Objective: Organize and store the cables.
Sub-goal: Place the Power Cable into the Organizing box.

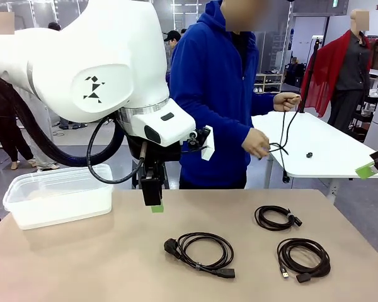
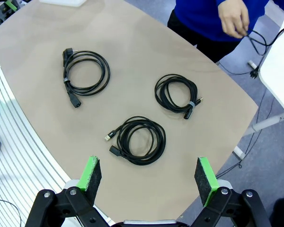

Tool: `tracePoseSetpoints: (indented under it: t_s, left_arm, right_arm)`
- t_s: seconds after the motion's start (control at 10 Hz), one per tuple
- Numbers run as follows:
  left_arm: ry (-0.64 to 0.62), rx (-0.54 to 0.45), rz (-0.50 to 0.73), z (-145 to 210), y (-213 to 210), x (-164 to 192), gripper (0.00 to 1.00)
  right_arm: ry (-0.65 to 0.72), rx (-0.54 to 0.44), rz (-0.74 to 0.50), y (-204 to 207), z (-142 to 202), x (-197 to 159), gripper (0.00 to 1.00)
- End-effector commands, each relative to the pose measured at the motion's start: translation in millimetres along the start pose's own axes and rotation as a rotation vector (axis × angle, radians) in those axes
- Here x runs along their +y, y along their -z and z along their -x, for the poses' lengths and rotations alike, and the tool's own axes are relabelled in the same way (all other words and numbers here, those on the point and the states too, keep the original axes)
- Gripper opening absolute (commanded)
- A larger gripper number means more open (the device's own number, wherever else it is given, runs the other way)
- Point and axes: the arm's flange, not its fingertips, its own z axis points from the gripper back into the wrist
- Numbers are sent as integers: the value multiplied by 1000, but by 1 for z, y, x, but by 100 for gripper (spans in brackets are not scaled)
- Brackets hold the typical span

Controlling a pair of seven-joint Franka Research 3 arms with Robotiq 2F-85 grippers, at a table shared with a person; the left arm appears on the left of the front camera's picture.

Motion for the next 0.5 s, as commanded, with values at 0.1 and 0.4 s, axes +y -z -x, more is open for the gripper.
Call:
tracePoseSetpoints:
  t_s: [0.1, 0.4]
  left_arm:
    - [8, -21, 3, -5, 2, -4, 100]
    - [8, -21, 3, -5, 2, -4, 100]
  right_arm:
    - [-6, -1, -2, 0, 1, 0, 100]
    - [-6, -1, -2, 0, 1, 0, 100]
